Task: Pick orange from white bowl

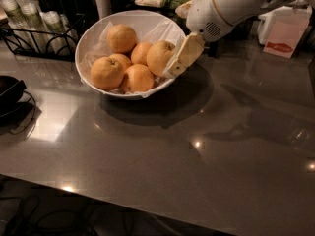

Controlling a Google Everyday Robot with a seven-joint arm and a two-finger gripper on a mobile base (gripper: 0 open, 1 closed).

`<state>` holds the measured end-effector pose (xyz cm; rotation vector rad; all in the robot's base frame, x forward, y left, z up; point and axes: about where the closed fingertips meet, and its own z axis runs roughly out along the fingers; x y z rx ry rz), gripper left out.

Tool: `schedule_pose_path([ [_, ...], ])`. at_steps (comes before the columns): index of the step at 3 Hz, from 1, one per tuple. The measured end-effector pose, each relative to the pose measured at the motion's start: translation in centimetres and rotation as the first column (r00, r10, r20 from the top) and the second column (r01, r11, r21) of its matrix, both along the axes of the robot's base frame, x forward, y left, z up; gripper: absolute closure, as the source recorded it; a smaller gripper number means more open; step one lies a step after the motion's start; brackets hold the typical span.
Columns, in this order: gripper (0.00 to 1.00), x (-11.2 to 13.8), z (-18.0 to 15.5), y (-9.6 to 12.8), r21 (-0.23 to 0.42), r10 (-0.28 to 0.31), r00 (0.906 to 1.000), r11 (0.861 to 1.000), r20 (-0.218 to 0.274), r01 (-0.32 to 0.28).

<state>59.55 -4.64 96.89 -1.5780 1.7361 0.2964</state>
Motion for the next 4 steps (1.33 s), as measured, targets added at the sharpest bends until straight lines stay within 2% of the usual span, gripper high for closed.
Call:
schedule_pose_path([
  [1, 0.0, 0.0, 0.0, 0.0, 0.001, 0.0, 1.0, 1.0, -0.001, 0.0],
  [3, 0.0, 1.3, -2.9, -0.3, 0.032, -0.024, 0.9979, 0.999, -0.061, 0.026],
  [4, 0.08, 1.9, -3.7, 0.0, 0.05, -0.024, 0.9969, 0.998, -0.076, 0.028],
])
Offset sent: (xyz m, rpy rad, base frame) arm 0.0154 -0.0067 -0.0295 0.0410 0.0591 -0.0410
